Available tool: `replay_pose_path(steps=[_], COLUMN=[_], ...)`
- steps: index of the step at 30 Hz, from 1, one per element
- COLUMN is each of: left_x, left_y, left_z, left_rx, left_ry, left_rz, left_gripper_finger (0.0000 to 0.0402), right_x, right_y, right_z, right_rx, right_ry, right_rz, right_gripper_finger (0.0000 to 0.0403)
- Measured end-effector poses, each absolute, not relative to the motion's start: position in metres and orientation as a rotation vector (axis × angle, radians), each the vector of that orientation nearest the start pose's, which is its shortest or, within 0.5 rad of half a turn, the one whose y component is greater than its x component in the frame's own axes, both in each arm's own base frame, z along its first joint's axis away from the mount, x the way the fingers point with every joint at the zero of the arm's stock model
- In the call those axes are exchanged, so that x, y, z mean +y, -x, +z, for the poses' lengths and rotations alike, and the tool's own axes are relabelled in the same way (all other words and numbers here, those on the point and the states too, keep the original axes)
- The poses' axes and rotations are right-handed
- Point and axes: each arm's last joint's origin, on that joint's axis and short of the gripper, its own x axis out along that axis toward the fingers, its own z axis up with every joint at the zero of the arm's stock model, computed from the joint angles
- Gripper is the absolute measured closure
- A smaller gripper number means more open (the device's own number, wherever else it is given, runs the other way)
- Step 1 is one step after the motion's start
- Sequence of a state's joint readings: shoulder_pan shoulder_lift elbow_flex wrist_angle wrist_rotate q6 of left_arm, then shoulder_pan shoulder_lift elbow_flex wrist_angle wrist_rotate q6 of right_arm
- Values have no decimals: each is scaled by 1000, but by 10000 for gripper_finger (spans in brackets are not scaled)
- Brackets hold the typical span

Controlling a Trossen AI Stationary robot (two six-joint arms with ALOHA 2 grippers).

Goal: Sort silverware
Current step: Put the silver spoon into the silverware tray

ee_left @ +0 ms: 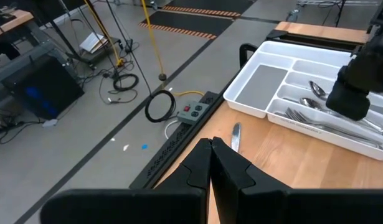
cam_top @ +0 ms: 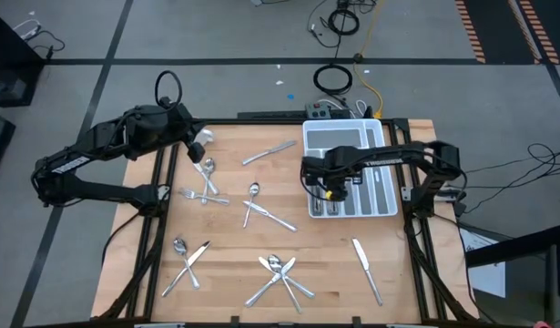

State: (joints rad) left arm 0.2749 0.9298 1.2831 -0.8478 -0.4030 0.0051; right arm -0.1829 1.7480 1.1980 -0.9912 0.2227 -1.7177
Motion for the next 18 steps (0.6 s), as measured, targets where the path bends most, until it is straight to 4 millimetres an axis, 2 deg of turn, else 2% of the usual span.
replay_pose_path(steps=[8,18], left_x=[53,53], left_y=[-145,-145], left_z=[411,411], left_rx=[505,505], left_ry=[-37,-37], left_rz=[663,662], left_gripper_finger=[389,389], right_x=[-66,-73], right_y=[-308,-299], right_z=[180,166], right_rx=[1408,1412], right_ry=[1329,1295], right_rz=[1087,1114], right_gripper_finger=[403,402])
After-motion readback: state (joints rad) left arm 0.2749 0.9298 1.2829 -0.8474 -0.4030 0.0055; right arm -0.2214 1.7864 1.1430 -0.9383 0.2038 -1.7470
